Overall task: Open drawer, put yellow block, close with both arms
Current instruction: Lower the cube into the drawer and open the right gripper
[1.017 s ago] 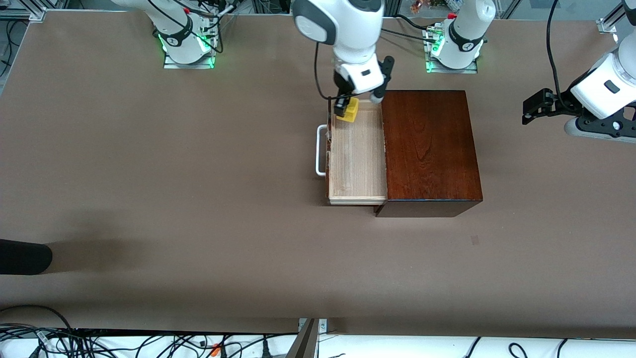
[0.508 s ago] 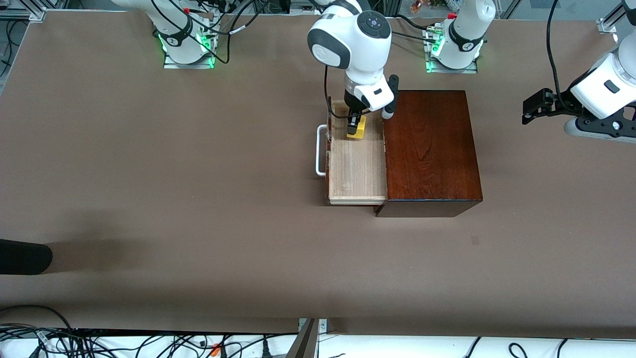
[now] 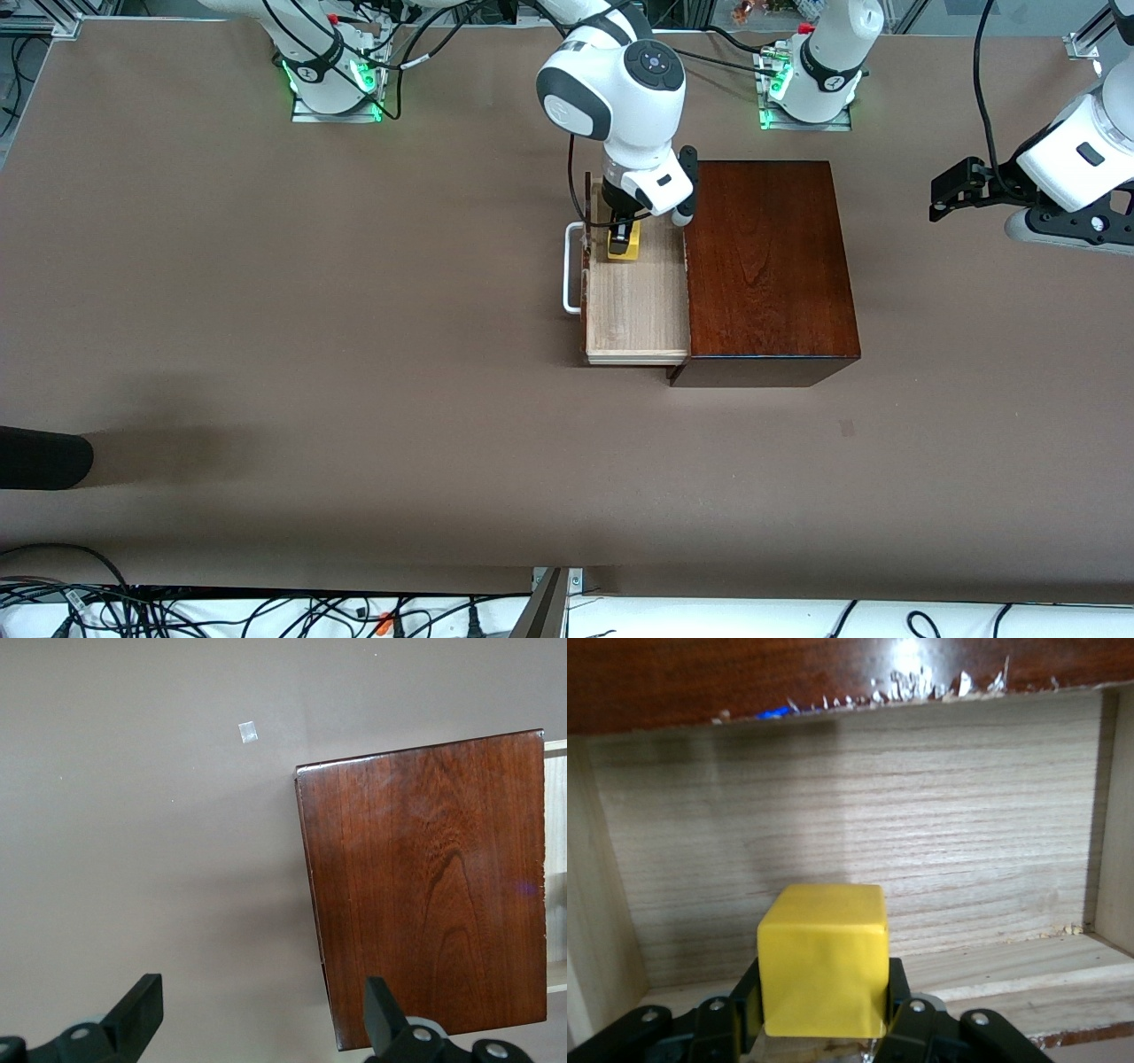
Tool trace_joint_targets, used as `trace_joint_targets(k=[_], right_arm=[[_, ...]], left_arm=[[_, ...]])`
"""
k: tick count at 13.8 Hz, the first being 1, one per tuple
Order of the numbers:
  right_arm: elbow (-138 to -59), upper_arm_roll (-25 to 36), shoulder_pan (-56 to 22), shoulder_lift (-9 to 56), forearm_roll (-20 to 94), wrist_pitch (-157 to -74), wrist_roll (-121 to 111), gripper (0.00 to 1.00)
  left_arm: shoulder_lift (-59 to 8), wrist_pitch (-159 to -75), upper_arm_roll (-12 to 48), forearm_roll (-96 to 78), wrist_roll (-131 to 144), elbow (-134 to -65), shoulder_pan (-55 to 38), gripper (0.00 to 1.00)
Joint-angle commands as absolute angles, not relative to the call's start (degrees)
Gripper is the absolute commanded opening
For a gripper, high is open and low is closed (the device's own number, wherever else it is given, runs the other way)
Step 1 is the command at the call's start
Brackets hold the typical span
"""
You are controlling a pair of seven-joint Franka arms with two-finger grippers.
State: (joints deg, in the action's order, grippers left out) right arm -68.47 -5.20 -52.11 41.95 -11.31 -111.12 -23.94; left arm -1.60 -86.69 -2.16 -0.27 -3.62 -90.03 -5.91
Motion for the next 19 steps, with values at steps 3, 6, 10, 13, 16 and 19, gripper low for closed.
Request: trace_joint_targets(k=[3,6,10,13,16,19], right_arm=[[-70.4,-5.6,-51.2,42.1,-12.0,-112.7,-26.4,0.36],[-71.6,-5.6,-51.0,42.0,-12.1,-114.1,-27.4,0.36],[-73.5,-5.5,-50.9,42.0,-12.1,-115.5,-27.7,0.37],[-74.2,-5.5,-50.9,41.7,-12.2,-115.6,-27.8,0.38],[-74.1,-5.5,-50.7,41.6,-12.1,-115.7,-27.7,0.57],[-73.8,-5.5,-50.7,41.1,-11.7,-115.3,-27.3,1.0]], left_arm=[[-1.1,-85.9,-1.8,-1.2,-4.7,-89.8,-5.4,1.0],[-1.1,-85.9,-1.8,-1.2,-4.6,-89.8,-5.4,1.0],[-1.1,-85.9,-1.8,-1.2,-4.5,-89.8,-5.5,1.0],[-1.0,-85.9,-1.7,-1.3,-4.2,-89.8,-5.5,1.0],[-1.0,-86.0,-1.7,-1.3,-4.1,-89.7,-5.6,1.0],[-1.0,-86.0,-1.8,-1.2,-4.1,-89.7,-5.6,1.0]])
